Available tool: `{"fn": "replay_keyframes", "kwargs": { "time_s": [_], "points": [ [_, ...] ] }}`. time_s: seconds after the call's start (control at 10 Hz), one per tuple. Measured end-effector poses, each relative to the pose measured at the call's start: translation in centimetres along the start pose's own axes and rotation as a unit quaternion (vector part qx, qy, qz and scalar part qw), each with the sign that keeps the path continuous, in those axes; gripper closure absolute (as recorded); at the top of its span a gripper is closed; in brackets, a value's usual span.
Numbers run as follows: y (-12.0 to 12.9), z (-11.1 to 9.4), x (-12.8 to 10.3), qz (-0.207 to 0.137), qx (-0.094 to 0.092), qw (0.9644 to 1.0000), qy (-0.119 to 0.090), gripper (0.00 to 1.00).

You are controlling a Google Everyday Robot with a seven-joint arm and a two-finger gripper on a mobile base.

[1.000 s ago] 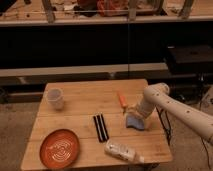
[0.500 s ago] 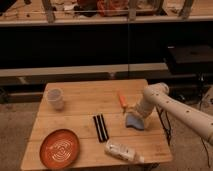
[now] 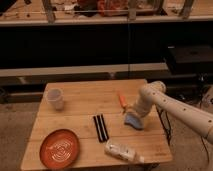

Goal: Place the white sponge in the ceramic bowl

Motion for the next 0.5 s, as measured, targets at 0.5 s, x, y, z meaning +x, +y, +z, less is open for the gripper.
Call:
{"fn": "replay_keyframes", "kwargs": {
  "time_s": [0.5],
  "points": [
    [1.06,-0.86,-0.1,0.095,-0.004,0.9953,-0.016,0.2]
  ]
}}
